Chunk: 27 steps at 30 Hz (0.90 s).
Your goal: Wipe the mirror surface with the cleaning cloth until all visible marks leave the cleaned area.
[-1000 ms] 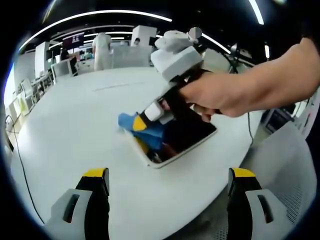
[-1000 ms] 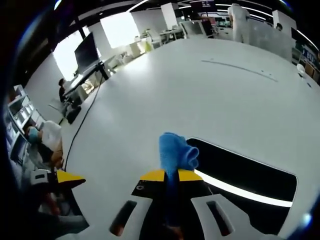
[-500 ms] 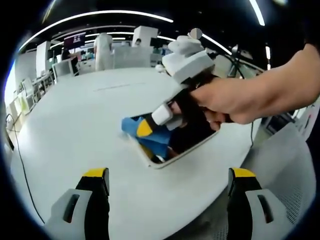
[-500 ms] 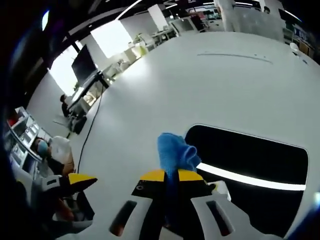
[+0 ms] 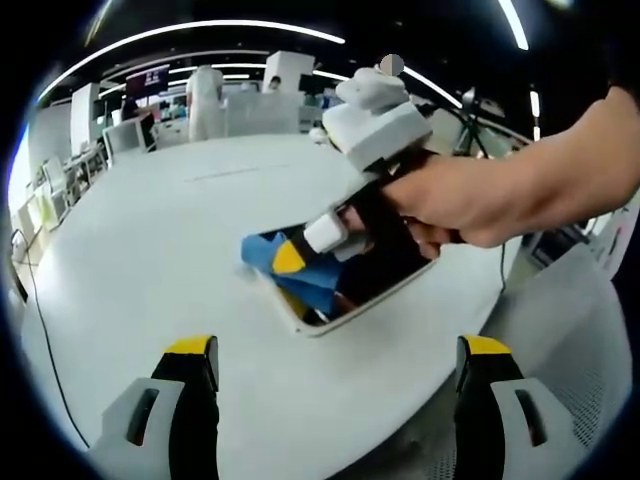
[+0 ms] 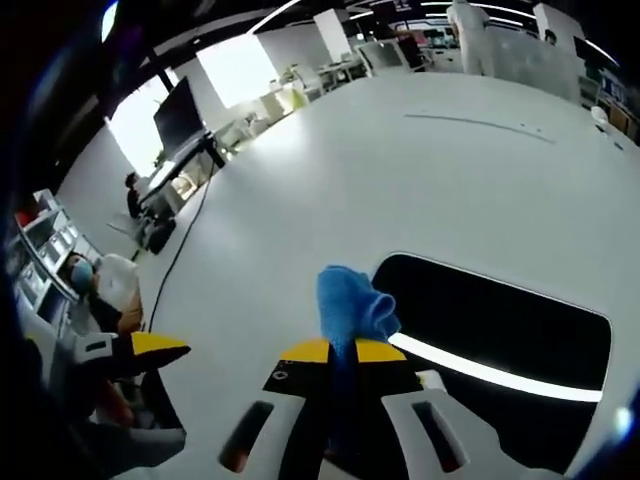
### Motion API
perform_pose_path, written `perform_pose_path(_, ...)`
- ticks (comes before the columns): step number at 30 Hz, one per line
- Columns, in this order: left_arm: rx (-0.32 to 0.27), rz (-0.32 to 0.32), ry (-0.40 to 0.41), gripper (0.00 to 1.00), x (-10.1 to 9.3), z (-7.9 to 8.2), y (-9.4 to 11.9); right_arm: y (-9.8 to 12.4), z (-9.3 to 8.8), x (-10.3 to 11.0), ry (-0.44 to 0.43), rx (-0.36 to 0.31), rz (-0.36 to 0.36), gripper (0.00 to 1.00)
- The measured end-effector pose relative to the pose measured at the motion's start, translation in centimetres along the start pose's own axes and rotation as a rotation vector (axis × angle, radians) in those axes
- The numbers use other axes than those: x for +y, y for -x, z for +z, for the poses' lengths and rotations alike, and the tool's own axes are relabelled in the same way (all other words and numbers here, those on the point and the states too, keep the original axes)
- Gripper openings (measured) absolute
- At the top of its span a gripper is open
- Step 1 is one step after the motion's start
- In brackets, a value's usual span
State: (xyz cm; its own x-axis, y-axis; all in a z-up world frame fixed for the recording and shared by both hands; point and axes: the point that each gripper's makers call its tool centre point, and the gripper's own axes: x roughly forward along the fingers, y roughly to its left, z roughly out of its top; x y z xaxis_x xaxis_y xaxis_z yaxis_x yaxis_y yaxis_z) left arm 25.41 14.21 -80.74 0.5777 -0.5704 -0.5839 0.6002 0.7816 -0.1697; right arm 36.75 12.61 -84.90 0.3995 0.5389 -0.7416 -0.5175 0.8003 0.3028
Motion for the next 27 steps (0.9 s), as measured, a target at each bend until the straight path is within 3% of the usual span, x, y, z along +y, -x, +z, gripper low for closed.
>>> perform_pose_path(8,0.001,0.001,0.0,1.0,0.0,0.0,0.0,0.2,-0.2,-0.1,0.102,-0.006,-0.024,0.01)
perform_pose_path(27,0.012,0.005,-0.002,1.0,0.2,-0.3,0.0,1.3,-0.6,-1.7,0.088,-0.009,-0.034,0.01)
